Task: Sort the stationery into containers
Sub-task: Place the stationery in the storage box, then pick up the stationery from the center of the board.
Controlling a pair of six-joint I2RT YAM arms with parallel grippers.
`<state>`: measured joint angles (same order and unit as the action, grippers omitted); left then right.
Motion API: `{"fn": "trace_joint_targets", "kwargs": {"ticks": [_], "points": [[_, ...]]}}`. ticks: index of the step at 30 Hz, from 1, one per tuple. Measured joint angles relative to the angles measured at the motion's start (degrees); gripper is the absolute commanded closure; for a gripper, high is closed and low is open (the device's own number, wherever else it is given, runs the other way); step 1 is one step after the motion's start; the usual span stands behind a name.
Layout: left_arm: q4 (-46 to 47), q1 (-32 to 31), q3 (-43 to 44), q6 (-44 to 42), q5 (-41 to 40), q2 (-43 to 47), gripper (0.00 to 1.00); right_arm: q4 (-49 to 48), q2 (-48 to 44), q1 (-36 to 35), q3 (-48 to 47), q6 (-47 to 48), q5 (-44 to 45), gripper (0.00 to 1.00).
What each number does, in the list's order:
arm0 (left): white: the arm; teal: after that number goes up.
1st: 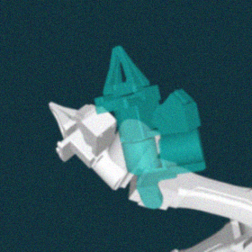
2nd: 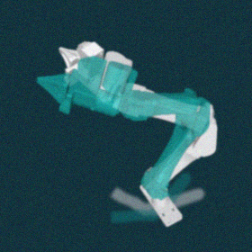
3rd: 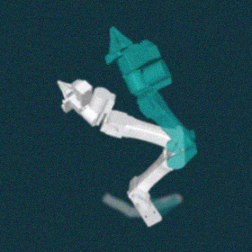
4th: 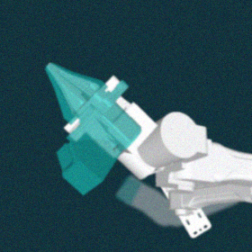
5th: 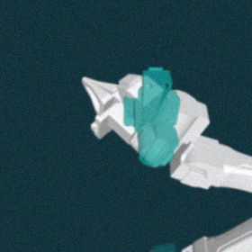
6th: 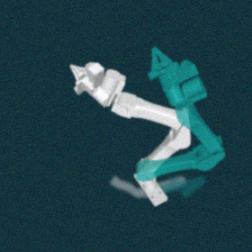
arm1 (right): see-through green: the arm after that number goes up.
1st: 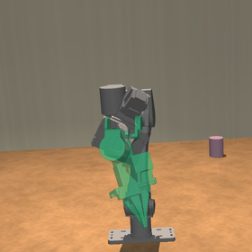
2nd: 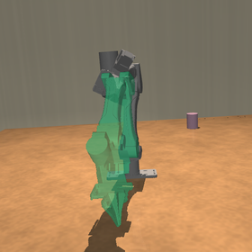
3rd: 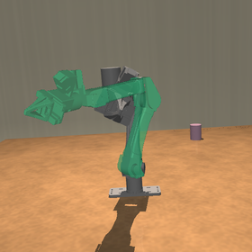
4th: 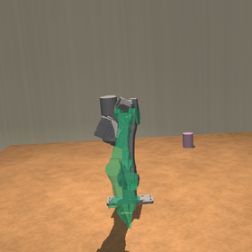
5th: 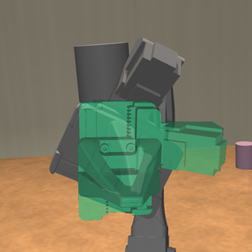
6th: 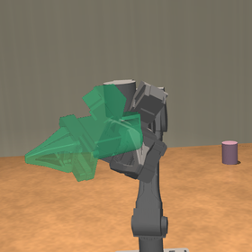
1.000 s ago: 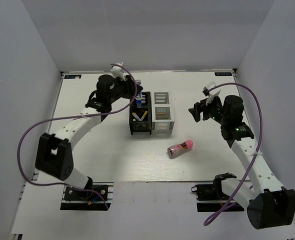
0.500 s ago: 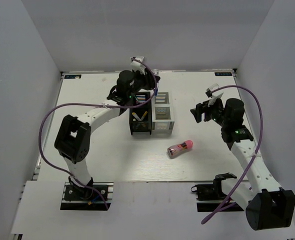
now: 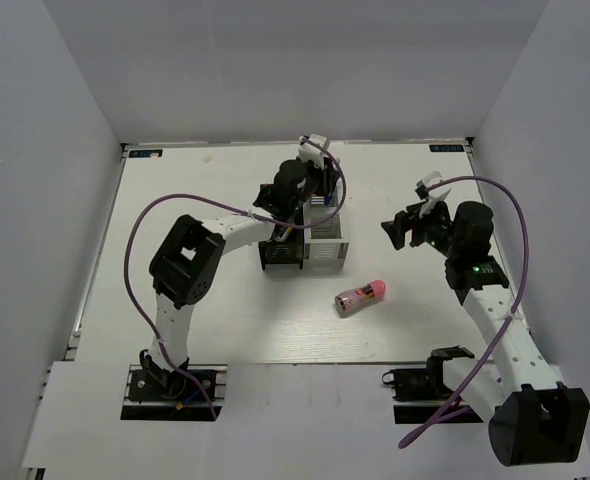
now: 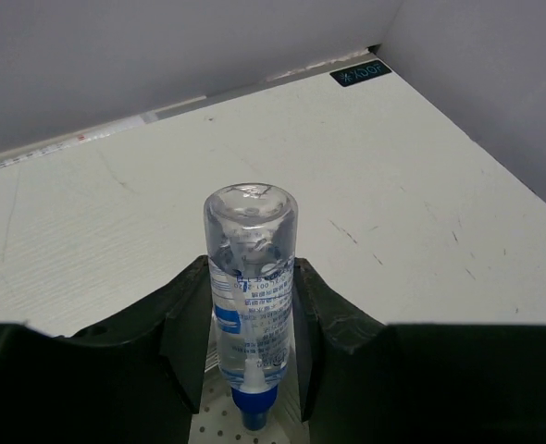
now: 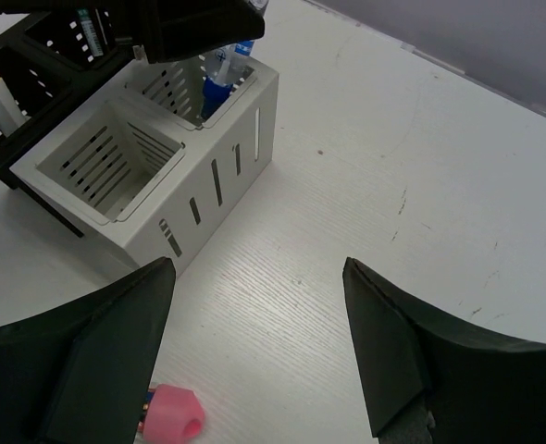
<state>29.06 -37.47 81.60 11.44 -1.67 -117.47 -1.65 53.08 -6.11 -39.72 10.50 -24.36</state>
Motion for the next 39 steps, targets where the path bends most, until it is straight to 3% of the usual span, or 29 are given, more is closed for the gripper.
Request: {"fn": "trace_joint_targets", "kwargs": {"ticks": [2, 8, 10, 13, 17, 20, 25, 31, 34, 39], "points": [[-0.2, -0.96, 0.09, -1.01, -0.98, -0.11, 0.45, 0.07, -0.13, 0.22, 0.31, 0.04, -0.26, 0.21], [-0.74, -1.7, 0.94, -2.64, -2.86, 0.15, 0.31, 0.0, -0.11, 0.87, 0.31, 0.11, -1.14, 0.21], [-1.46, -1.7, 0.96, -2.84, -3.61, 0.61, 0.3, 0.0, -0.07, 0.9, 0.31, 0.17, -1.38, 0.21], [-2.34, -1.7, 0.7, -3.15, -4.42, 1.88, 0.3, 0.13, 0.24, 1.03, 0.31, 0.48, -1.99, 0.1], [-3.91, -1.99, -0.7, -3.67, -5.44, 5.88, 0.27, 1.29, 0.66, 1.25, 0.24, 4.07, -4.55, 0.12], [-8.79, -2.19, -0.66, -4.42, -5.31, 10.73, 0.19, 6.64, 1.22, 1.29, -0.48, 13.88, -10.78, 0.18], [-22.8, -2.27, 1.53, -5.09, -4.76, 20.65, 0.03, 28.7, 5.4, 1.03, -4.79, 47.65, -22.49, 0.22], [-39.89, -2.23, -0.79, -4.46, -4.87, 33.22, 0.02, 48.89, 10.23, -0.31, -5.2, 78.6, -27.47, 0.11], [-44.78, -2.14, -10.99, -4.0, -6.03, 42.99, 0.0, 53.81, 11.96, -1.55, -4.96, 86.71, -28.52, 0.1], [-48.5, -1.84, -26.38, -4.42, -8.98, 57.66, 0.0, 54.4, 12.55, -5.2, -3.02, 90.09, -28.94, 0.1]]}}
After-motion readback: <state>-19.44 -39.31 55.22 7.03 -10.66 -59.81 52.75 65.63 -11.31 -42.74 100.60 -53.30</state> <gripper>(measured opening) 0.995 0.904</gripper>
